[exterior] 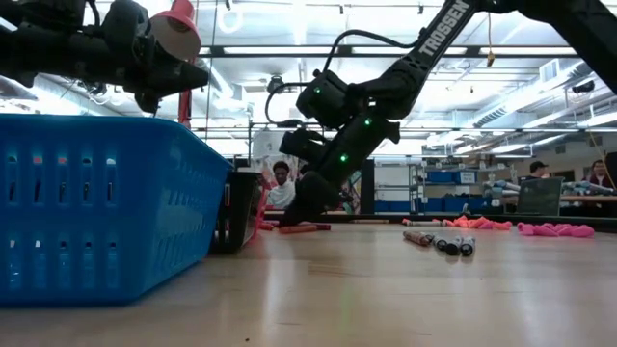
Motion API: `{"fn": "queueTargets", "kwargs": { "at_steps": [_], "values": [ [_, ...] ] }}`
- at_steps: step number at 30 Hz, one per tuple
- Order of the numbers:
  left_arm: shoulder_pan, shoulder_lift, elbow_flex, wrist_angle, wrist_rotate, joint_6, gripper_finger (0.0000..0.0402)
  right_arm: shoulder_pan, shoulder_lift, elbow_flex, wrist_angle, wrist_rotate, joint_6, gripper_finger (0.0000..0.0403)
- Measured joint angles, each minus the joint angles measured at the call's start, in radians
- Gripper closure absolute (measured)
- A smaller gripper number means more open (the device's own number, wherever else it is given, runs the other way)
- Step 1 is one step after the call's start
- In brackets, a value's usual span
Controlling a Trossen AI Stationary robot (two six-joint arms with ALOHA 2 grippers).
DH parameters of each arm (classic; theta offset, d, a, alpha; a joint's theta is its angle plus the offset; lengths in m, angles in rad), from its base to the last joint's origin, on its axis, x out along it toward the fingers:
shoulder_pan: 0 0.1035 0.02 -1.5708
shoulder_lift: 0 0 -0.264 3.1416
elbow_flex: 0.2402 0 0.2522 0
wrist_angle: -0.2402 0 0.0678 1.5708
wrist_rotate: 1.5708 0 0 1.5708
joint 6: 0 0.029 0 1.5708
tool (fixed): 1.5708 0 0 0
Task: Sort crayons
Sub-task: Put the orange crayon into the orange basket
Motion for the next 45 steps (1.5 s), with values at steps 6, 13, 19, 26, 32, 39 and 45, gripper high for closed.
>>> {"fn": "queueTargets", "kwargs": {
  "at_steps": [6, 13, 19, 26, 32, 39, 45],
  "values": [
    [0.0, 0.0, 0.0, 0.001, 0.0, 0.0, 0.0331, 0.015, -0.015, 0.003, -0.081, 0.021, 0.031, 0.0289],
    [0.0, 0.0, 0.0, 0.0, 0.001, 0.0, 0.0331, 0.041, -0.107, -0.006, -0.209, 0.064, 0.032, 0.0289],
    [0.0, 0.0, 0.0, 0.001, 0.002, 0.0, 0.0331, 0.057, -0.191, -0.003, -0.322, 0.06, -0.02, 0.0289],
    [0.0, 0.0, 0.0, 0.001, 0.002, -0.008, 0.0331, 0.076, -0.175, -0.003, -0.39, -0.02, -0.132, 0.0277],
    [0.0, 0.0, 0.001, 0.003, 0.002, -0.007, 0.0331, 0.094, -0.134, -0.003, -0.407, -0.013, -0.134, 0.0235],
    [0.0, 0.0, 0.001, 0.001, 0.002, -0.007, 0.0331, 0.088, -0.128, -0.003, -0.426, -0.007, -0.13, 0.0226],
    [0.0, 0.0, 0.001, 0.001, 0.002, -0.007, 0.0331, 0.071, -0.128, -0.002, -0.455, -0.035, -0.099, 0.026]
  ]
}}
